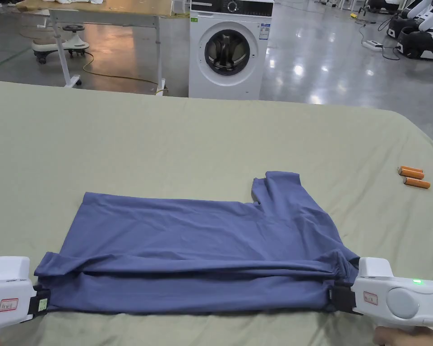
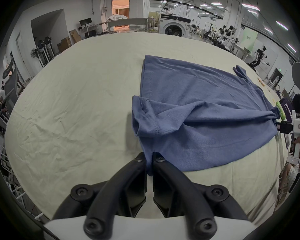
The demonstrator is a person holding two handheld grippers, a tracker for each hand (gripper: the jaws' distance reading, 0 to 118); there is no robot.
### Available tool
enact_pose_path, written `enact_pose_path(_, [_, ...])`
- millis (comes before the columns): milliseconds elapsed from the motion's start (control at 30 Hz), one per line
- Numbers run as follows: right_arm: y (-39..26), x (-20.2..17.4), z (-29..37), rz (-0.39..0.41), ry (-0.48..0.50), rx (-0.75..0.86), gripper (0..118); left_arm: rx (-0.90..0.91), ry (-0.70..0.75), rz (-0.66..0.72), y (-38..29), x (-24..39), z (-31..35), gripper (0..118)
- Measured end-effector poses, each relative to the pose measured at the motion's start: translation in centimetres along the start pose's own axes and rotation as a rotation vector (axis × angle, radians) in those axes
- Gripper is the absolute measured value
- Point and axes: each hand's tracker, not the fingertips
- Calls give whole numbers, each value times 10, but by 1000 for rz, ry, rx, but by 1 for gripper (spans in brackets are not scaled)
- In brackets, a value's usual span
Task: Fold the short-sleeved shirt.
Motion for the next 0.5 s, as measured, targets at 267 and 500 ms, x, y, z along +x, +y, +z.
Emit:
enact_pose_path(267, [-3,-8,15,6,40,31,8,49,-22,28,-2,-4,9,2])
enact_pose_path(500, [14,-13,70,49,35,131,8,183,-53,48,20,-9,56,2])
